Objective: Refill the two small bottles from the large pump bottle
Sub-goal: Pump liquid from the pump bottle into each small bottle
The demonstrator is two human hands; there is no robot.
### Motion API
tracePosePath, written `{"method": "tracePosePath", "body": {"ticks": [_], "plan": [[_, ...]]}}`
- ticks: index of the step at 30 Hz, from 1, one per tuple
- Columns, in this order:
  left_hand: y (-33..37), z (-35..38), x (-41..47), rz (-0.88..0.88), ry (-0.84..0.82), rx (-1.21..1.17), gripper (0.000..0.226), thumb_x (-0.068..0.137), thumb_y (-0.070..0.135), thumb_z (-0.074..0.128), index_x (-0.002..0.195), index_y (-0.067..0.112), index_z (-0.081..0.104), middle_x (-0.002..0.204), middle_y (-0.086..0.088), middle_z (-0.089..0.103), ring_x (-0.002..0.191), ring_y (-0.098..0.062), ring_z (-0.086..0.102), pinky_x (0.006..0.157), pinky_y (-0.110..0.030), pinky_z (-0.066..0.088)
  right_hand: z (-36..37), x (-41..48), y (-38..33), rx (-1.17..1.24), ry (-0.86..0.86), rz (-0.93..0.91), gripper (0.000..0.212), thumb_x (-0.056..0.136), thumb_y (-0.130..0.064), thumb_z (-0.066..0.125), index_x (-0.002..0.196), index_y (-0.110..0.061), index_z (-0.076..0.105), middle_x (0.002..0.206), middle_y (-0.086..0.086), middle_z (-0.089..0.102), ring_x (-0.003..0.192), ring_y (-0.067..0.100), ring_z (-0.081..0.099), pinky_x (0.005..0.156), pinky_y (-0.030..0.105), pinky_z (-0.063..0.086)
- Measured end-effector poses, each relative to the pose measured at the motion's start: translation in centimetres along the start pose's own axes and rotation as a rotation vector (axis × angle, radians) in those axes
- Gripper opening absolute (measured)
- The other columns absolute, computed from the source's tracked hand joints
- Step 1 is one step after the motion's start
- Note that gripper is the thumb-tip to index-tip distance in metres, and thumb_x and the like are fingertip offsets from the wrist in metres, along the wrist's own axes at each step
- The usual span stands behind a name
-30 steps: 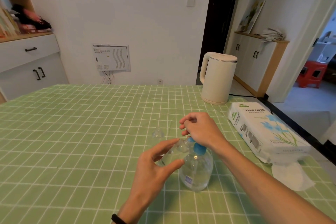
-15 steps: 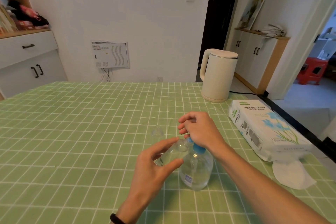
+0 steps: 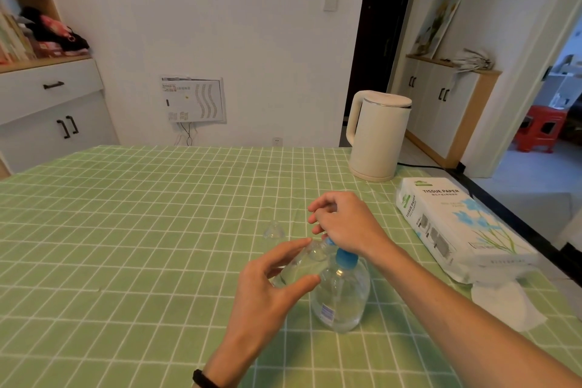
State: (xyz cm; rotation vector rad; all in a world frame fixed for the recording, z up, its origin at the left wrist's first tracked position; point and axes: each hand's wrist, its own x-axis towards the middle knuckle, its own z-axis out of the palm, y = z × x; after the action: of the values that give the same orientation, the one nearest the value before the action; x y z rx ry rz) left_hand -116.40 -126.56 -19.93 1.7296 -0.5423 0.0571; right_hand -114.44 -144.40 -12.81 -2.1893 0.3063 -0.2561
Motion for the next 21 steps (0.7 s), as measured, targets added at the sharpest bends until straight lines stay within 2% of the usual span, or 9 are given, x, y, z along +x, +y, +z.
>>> {"method": "tracePosePath", "body": {"ticks": [5, 9, 16, 18, 21], "plan": [[-0.04, 0.08, -0.02, -0.010, 0.003, -0.016, 0.051, 0.078, 0.022, 0.091, 0.122, 0.040, 0.075, 0.115, 0.025, 0.078, 0.111, -0.001, 0.072, 0.102, -0.033, 0.055, 0.17, -0.02, 0.34, 0.046, 0.041, 0.003, 0.029, 0.099, -0.004, 0.051, 0.091, -0.023, 0.073, 0.086, -0.005, 0.078, 0.071, 0.005, 0.076, 0.072, 0.030, 0.063], [-0.50, 0.18, -0.01, -0.013, -0.001, -0.014, 0.050, 0.078, 0.017, 0.091, 0.122, 0.037, 0.076, 0.114, 0.022, 0.079, 0.111, -0.001, 0.073, 0.101, -0.032, 0.056, 0.41, -0.19, 0.82, 0.058, 0.019, 0.042, 0.031, 0.098, -0.001, 0.049, 0.091, -0.019, 0.074, 0.085, -0.002, 0.079, 0.072, 0.006, 0.075, 0.067, 0.021, 0.057], [-0.72, 0.23, -0.06, -0.006, 0.002, -0.013, 0.051, 0.077, 0.015, 0.092, 0.120, 0.037, 0.076, 0.112, 0.023, 0.079, 0.109, 0.001, 0.073, 0.095, -0.015, 0.053, 0.37, -0.29, 0.81, 0.066, 0.029, 0.042, 0.032, 0.098, -0.002, 0.048, 0.092, -0.019, 0.074, 0.086, -0.002, 0.078, 0.073, 0.007, 0.075, 0.062, 0.019, 0.054], [-0.62, 0.23, -0.08, -0.008, 0.001, -0.013, 0.051, 0.077, 0.014, 0.091, 0.119, 0.038, 0.076, 0.112, 0.024, 0.079, 0.109, 0.002, 0.073, 0.095, -0.016, 0.053, 0.37, -0.42, 0.83, 0.053, 0.029, 0.040, 0.031, 0.099, -0.003, 0.049, 0.091, -0.020, 0.074, 0.086, -0.003, 0.078, 0.073, 0.006, 0.075, 0.061, 0.017, 0.054], [-0.18, 0.20, -0.14, -0.018, -0.009, -0.036, 0.052, 0.078, 0.013, 0.091, 0.121, 0.038, 0.076, 0.114, 0.023, 0.078, 0.111, 0.000, 0.072, 0.100, -0.026, 0.054, 0.05, -0.41, 0.53, 0.032, 0.018, 0.034, 0.028, 0.099, -0.007, 0.052, 0.090, -0.022, 0.074, 0.086, -0.004, 0.079, 0.072, 0.007, 0.076, 0.060, 0.017, 0.053]]}}
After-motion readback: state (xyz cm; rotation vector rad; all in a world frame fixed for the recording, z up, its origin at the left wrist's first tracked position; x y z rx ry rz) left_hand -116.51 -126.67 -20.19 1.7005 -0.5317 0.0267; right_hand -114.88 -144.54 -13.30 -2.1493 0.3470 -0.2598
